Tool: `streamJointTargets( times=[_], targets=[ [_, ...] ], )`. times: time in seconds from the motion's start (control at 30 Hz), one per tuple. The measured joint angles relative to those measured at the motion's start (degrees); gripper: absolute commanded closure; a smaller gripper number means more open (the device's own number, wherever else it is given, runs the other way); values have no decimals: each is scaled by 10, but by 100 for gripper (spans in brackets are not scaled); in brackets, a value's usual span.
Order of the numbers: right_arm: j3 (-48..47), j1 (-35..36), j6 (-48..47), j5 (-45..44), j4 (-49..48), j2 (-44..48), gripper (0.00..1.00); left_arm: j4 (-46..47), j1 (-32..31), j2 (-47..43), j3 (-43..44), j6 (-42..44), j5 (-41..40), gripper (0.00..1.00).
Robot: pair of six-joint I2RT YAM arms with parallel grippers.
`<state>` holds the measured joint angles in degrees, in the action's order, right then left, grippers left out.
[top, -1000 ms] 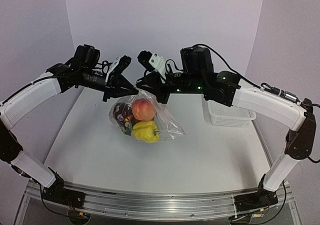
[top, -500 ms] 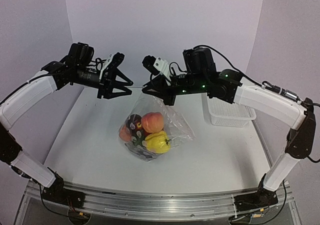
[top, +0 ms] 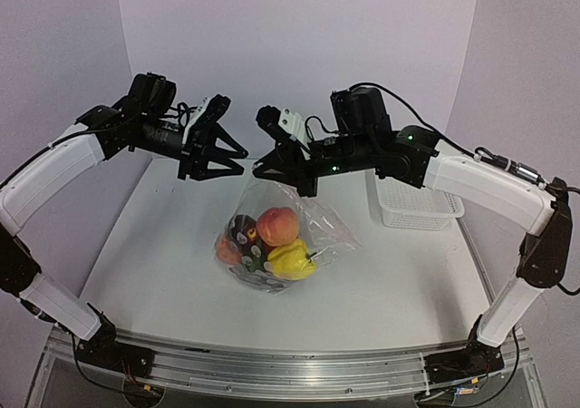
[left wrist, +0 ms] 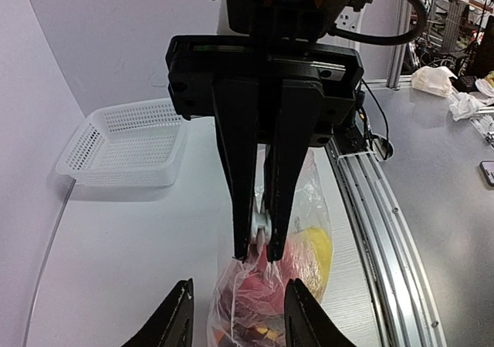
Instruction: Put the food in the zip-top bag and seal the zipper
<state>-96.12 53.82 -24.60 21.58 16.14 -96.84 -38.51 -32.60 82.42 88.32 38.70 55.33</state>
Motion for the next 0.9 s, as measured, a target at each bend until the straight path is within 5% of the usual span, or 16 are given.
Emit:
streamJointTargets(
  times=[0.33, 0.67, 0.9],
  targets=[
    [-13, 1, 4, 24, 12, 0, 100, -39, -22, 40, 8, -3, 6, 65],
    [-18, 1, 7, 25, 15, 0, 100, -4, -38, 42, 8, -37, 4, 99],
    [-18, 1, 12, 10, 15, 0, 100, -1, -38, 40, 8, -40, -3, 100]
  ],
)
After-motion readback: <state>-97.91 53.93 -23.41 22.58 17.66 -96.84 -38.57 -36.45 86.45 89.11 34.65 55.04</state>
